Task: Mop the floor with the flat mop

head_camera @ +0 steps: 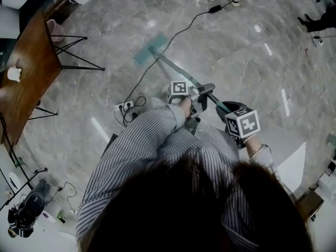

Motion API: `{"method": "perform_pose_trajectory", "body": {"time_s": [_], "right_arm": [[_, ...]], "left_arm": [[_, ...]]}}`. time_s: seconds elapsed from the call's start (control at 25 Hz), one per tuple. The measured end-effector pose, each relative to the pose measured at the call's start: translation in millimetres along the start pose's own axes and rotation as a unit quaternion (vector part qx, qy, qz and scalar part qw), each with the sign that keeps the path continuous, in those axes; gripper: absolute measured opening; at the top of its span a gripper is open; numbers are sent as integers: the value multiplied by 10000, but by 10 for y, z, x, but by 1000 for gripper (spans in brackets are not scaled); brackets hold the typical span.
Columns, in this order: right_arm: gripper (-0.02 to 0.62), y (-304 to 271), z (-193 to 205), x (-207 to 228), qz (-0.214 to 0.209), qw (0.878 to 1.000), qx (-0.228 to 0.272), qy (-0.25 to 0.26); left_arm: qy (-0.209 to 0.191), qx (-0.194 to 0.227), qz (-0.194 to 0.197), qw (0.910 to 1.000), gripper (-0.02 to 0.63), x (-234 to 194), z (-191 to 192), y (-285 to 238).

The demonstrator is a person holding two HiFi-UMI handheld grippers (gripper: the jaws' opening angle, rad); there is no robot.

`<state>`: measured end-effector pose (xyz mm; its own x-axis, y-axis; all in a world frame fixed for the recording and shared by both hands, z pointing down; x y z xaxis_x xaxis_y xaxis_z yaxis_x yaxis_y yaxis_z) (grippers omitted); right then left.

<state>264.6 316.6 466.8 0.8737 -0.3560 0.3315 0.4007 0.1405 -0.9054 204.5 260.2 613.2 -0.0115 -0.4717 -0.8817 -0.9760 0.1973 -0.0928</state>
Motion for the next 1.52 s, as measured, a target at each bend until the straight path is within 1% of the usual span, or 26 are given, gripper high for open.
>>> {"method": "perform_pose_trajectory", "body": {"time_s": [0.12, 0.36, 0.44, 0.56, 0.68, 0.76, 0.92, 0.96, 1.04, 1.16, 1.28, 1.4, 1.52], "right_arm": [[114, 7, -27, -2, 19, 10000, 23, 29], [114, -1, -44, -29, 14, 10000, 63, 29], [114, -49, -152, -42, 14, 9999, 78, 81], [114, -143, -339, -67, -17, 9999, 114, 51], [114, -228, -530, -94, 0, 9999, 114, 29], [114, -358, -766, -116, -9, 9999, 101, 39], [114, -561, -1230, -178, -56, 9999, 103, -17], [114, -609, -1358, -198, -55, 9999, 104, -38], [114, -722, -1656, -257, -57, 9999, 110, -71], [114, -920, -2144, -414, -73, 9999, 108, -76], [114, -1153, -2653, -582, -69, 9997, 155, -148], [114, -1439, -3176, -791, -47, 9995, 206, -217], [114, -1717, -3750, -974, -27, 9993, 293, -219]], "left_arm": [[-50, 43, 127, 9999, 167, 20, -30, -12], [-127, 248, 181, 9994, 167, 35, -44, 27], [-133, 339, 245, 9990, 167, 70, -150, 62], [19, 534, 404, 9978, 164, 166, -322, 136], [-27, 678, 467, 9966, 163, 210, -534, 217], [-72, 722, 458, 9963, 161, 258, -794, 306], [212, 759, 499, 9956, 158, 489, -1197, 475], [238, 736, 484, 9958, 156, 538, -1318, 525], [152, 630, 421, 9970, 156, 625, -1622, 644], [285, 488, 369, 9977, 156, 906, -2008, 885], [343, 638, 353, 9967, 155, 1120, -2475, 1162], [250, 871, 286, 9955, 149, 1254, -3026, 1500], [292, 950, 202, 9948, 149, 1512, -3559, 1805]]}}
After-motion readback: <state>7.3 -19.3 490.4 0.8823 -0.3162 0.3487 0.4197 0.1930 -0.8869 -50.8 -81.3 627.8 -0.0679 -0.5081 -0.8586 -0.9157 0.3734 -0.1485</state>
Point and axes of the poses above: the fingertips, and each gripper's own axes: y backward along the fingers, x to its right, z out of its underside, the point moved 5 cm from there along y, backward along the fingers, and after that the axes turned 3 degrees about -z, right-handed, at the moved point
